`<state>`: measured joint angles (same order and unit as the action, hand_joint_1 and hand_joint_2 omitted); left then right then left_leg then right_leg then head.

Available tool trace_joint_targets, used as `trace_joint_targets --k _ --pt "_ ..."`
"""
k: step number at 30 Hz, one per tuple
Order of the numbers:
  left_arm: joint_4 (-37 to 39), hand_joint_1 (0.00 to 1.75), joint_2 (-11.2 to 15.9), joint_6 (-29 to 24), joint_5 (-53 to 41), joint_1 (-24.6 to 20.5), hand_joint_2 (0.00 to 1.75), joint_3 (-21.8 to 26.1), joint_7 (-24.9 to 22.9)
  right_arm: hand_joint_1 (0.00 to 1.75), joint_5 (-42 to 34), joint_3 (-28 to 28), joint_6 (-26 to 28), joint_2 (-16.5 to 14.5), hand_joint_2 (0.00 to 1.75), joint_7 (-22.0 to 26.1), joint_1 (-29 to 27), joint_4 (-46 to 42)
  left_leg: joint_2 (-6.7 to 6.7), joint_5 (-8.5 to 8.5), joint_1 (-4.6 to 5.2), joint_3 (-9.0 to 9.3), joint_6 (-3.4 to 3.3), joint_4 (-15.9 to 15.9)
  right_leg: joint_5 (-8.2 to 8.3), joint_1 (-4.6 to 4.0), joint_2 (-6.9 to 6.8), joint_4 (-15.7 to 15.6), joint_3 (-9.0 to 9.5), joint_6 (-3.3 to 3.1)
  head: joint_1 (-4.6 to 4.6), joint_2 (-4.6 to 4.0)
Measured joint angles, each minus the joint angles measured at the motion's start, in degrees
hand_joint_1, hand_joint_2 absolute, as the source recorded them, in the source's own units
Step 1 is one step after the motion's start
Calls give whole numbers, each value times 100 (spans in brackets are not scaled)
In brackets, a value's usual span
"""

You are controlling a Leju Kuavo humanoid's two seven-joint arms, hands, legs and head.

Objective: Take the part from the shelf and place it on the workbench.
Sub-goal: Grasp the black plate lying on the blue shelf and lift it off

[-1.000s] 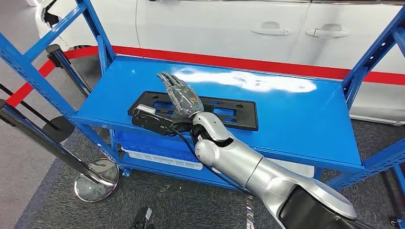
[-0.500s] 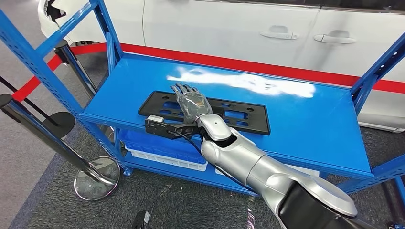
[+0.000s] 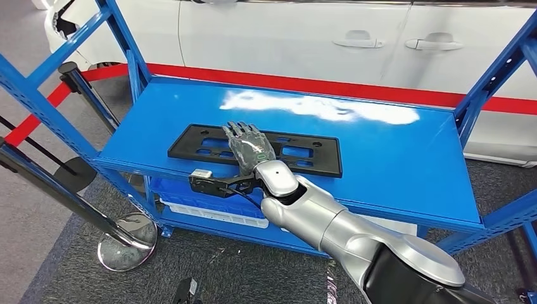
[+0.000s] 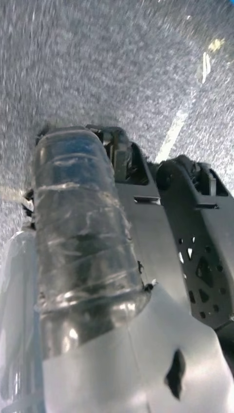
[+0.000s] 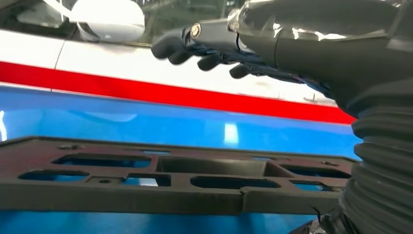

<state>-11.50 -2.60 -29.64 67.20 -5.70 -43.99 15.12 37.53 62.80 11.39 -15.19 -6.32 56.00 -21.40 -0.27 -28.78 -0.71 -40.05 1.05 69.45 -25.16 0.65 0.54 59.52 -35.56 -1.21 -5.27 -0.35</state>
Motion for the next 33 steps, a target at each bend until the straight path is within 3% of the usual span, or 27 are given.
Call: trace_joint_targets --k 2,3,7,9,11,12,13,14,17,19,23,26,28,29,30,31,33 --pt "0 0 -1 -65 -38 -5 0 1 13 0 46 29 24 -5 175 -37 2 10 -6 280 14 380 -39 -772 -11 -14 19 7 3 37 3 0" --pt "0 0 -4 -89 -63 -12 0 2 9 0 73 39 26 -6 175 -48 2 15 -10 318 27 479 -64 -978 -9 -20 22 2 -3 64 3 0" --pt "0 0 -13 -144 -133 -30 0 2 -31 0 313 99 10 -3 175 -209 -23 48 -13 326 39 517 -189 -1085 -35 -23 19 14 -25 177 14 0" --pt "0 0 -17 -151 -143 -33 0 2 -39 0 486 129 -19 9 175 -347 -28 66 -2 351 23 540 -254 -1125 -263 -21 10 381 -191 222 30 -1" --pt "0 0 -19 -154 -145 -37 0 2 -39 0 627 151 -86 34 175 -473 -49 86 8 351 31 540 -290 -1126 -595 -17 3 1128 -539 239 42 -1" --pt "0 0 -20 -158 -145 -37 0 2 -39 0 682 160 -130 54 175 -523 -70 100 11 348 38 539 -301 -1122 -686 -17 3 1438 -691 238 41 -1" --pt "0 0 -20 -163 -145 -36 0 2 -38 0 724 169 -166 77 175 -559 -92 115 10 344 44 539 -307 -1115 -674 -18 3 1566 -760 230 42 0" --pt "0 0 -20 -168 -145 -36 0 2 -37 0 761 177 -189 103 175 -590 -110 132 7 338 49 540 -311 -1105 -559 -19 3 1470 -722 213 44 0" --pt "0 0 -40 -178 -145 -39 0 2 -34 0 805 187 -186 165 175 -617 -121 160 -2 307 73 534 -297 -1059 -69 -48 -3 385 -216 119 40 0" --pt "0 0 -59 -182 -143 -44 0 2 -36 0 826 188 -175 193 175 -623 -127 173 0 297 78 511 -257 -1042 6 -80 -7 17 -43 87 39 0" --pt "0 0 -67 -184 -141 -38 0 2 -37 0 850 193 -163 239 175 -631 -145 199 6 206 63 458 -134 -941 50 -51 -2 -72 -5 32 41 0" --pt "0 0 -68 -183 -141 -41 0 2 -37 0 861 194 -164 247 175 -635 -151 207 11 -270 38 64 -39 -45 64 -26 -6 -92 15 -2 19 0" --pt "0 0 -68 -184 -140 -44 0 2 -37 0 877 194 -190 262 175 -658 -177 221 11 -398 27 -180 -12 457 58 -25 -7 -80 12 -8 19 0" --pt "0 0 -68 -184 -136 -46 0 2 -38 0 887 195 -209 271 175 -683 -188 231 11 -307 24 -169 -12 419 52 -25 -4 -71 11 -8 17 0" --pt "0 0 -68 -184 -132 -46 0 2 -41 0 897 196 -230 280 175 -713 -196 240 11 -129 22 -53 -20 166 45 -24 2 -61 14 -4 17 0" --pt "0 0 -67 -184 -127 -45 0 2 -44 0 904 196 -247 287 175 -743 -199 246 11 75 20 126 -36 -220 35 -22 10 -52 19 4 17 0" --pt "0 0 -67 -183 -110 -43 0 2 -45 0 923 196 -292 312 175 -823 -198 257 7 294 36 451 -84 -891 28 -30 23 -54 22 40 20 0"
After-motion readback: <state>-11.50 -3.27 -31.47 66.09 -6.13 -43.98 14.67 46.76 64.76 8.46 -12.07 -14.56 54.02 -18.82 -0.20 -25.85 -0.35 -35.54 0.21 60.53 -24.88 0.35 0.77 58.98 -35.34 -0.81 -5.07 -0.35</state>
